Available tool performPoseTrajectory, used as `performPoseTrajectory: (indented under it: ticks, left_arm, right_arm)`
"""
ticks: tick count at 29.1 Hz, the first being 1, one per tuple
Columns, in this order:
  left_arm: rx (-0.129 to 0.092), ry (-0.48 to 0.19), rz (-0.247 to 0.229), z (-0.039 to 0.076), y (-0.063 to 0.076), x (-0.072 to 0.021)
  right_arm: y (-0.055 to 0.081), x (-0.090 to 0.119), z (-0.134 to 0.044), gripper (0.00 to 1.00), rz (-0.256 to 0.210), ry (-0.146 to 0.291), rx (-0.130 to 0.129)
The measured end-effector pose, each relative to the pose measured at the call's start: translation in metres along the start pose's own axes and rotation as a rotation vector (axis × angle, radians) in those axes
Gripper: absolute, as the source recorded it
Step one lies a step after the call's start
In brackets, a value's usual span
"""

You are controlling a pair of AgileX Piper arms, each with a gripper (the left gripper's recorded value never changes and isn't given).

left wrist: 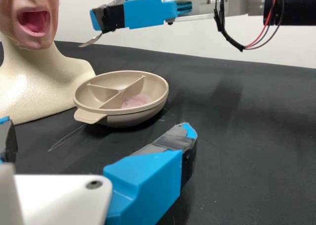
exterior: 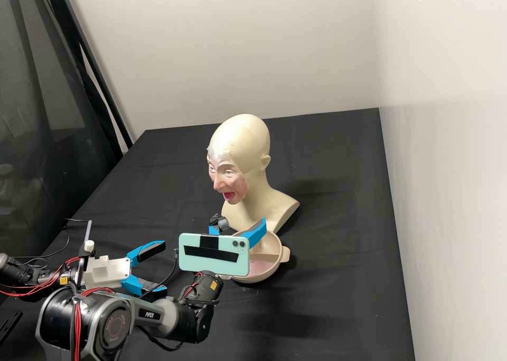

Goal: Feed the grandma with a spoon

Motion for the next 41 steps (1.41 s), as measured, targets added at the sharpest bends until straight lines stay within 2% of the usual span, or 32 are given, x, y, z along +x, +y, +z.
performPoseTrajectory:
  ticks: [9, 19, 23, 28, 32, 37, 41]
  left_arm:
    - [0.001, -0.005, 0.003, 0.002, 0.001, -0.0005]
    - [-0.001, -0.006, 0.007, 0.002, 0.002, -0.0014]
    - [-0.019, -0.008, 0.009, 0.002, 0.004, -0.0048]
    - [-0.02, -0.008, 0.011, 0.002, 0.004, -0.0056]
    - [-0.019, -0.007, 0.002, 0.002, 0.002, -0.0072]
    - [-0.019, -0.011, 0.015, 0.003, 0.006, -0.0086]
    - [-0.019, -0.011, 0.017, 0.003, 0.006, -0.0088]
  right_arm:
    - [-0.002, -0.004, 0.009, 0.0, -0.002, -0.016, 0.0]
    - [-0.013, -0.011, 0.018, 0.0, -0.038, -0.041, 0.002]
    - [-0.018, -0.015, 0.022, 0.0, -0.062, -0.057, -0.003]
    - [-0.024, -0.02, 0.033, 0.0, -0.094, -0.097, -0.004]
    - [-0.027, -0.024, 0.044, 0.0, -0.104, -0.135, 0.003]
    - [-0.032, -0.028, 0.056, 0.0, -0.121, -0.176, 0.007]
    - [-0.031, -0.028, 0.065, 0.0, -0.114, -0.194, 0.011]
